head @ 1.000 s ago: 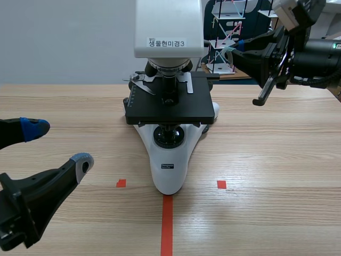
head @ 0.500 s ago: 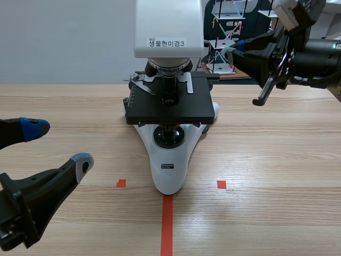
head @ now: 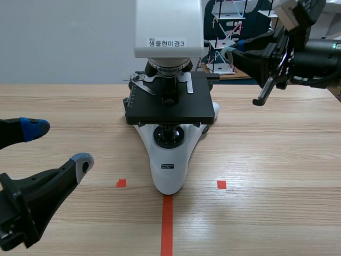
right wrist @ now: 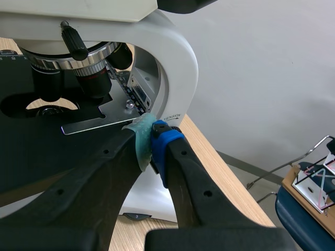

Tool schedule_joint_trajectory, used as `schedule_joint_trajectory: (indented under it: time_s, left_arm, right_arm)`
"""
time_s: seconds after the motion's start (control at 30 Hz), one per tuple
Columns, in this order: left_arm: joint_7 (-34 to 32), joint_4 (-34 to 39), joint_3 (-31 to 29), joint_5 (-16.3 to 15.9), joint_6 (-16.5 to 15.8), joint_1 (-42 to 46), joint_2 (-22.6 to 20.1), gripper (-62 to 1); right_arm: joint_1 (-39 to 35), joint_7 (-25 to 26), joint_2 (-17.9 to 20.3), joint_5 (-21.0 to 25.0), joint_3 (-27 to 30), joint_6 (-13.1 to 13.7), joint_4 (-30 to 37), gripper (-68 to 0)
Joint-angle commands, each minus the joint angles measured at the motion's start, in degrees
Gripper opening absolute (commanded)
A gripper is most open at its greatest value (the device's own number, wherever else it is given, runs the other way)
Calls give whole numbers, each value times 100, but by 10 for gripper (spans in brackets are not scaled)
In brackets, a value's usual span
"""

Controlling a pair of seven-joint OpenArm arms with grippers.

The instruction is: Point at the revolving nosepiece

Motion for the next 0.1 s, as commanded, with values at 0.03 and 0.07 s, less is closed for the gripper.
schedule_joint_trajectory:
  time_s: [0.03, 0.07]
  left_arm:
    - [-63, 31, -31, -35, -2, 11, 28, -41]
    - [-63, 31, -31, -35, -2, 11, 28, -41]
  right_arm:
    - [94, 81, 46, 63, 9, 42, 92, -677]
    - [94, 81, 46, 63, 9, 42, 92, -677]
